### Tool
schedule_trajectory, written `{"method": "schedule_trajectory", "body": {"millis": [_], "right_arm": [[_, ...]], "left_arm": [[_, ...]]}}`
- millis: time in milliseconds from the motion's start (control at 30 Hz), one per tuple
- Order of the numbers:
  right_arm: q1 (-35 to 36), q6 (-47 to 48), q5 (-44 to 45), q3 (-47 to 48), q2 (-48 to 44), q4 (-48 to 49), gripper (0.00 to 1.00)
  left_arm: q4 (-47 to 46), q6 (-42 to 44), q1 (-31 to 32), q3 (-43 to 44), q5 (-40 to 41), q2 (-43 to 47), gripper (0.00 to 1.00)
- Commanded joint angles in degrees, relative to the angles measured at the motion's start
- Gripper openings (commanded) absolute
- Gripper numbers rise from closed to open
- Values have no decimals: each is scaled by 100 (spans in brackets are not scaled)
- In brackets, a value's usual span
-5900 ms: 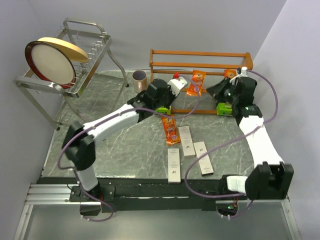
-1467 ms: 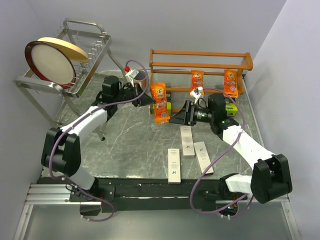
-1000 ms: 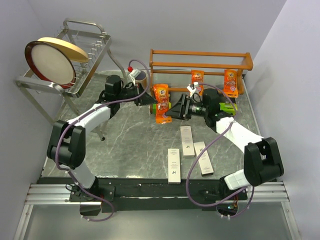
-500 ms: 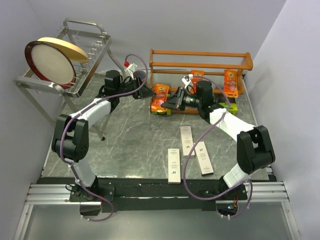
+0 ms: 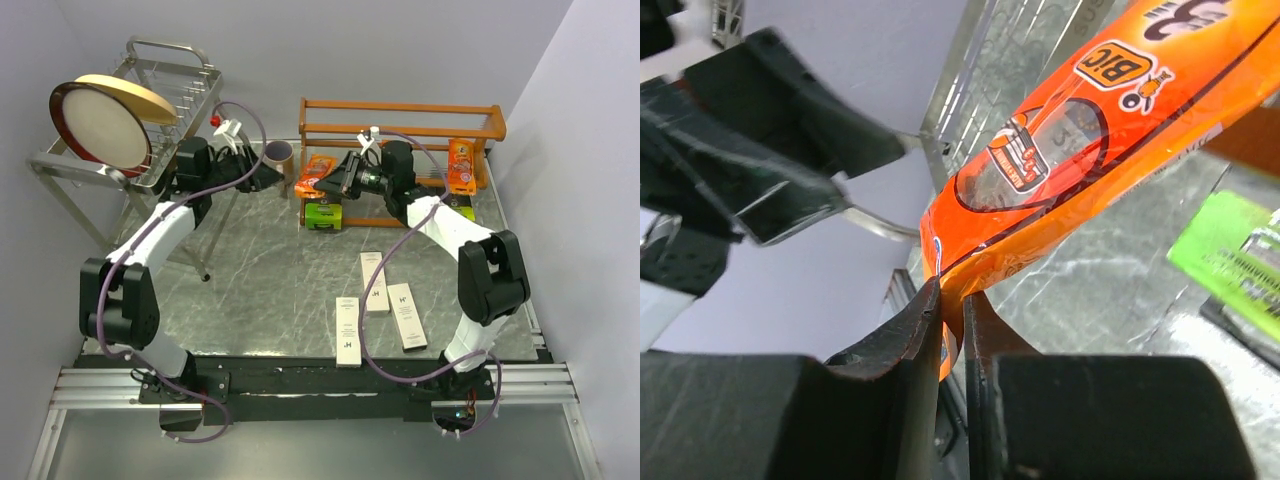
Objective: Place and organize the shaving razors onto the shelf
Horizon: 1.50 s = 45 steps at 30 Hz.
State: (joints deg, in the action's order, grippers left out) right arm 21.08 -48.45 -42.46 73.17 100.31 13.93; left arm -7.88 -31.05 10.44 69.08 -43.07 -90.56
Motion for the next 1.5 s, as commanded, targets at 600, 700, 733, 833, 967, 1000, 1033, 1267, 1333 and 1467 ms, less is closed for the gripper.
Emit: {"method": "schedule_trajectory", "body": {"millis": [600,700,733,833,967,1000,1033,1267,1333,1467], "right_arm": [[28,1118,475,646,436,-743,19],[28,1109,466,629,401,-734,19],[19,1127,458,620,401,-734,19],[19,1136,440,594,393,-743,20],[28,1136,405,576,401,-769,20],[28,1136,405,585,393,-778,20],[19,1153,405,585,401,-787,20],[28,1162,466,611,419,-840,20],[19,1179,493,646,419,-848,20],[19,1188,537,681,428,-883,22]], "left_arm": [[-1147,-1464,371,-765,-361,-285,81],[-1127,-1675,407,-484,-140,-637,80],[-1311,-1755,407,-440,-140,-795,80],[-1619,-1984,442,-255,-149,-1076,79],[-1900,-2195,494,-27,-123,-1376,72],[-1989,-2282,503,0,-123,-1428,69],[-2076,-2318,503,18,-192,-1533,65],[-2517,-2573,547,299,-448,-1789,31],[-2517,-2617,547,290,-457,-1772,27],[-2517,-2696,556,168,-361,-1702,7]]}}
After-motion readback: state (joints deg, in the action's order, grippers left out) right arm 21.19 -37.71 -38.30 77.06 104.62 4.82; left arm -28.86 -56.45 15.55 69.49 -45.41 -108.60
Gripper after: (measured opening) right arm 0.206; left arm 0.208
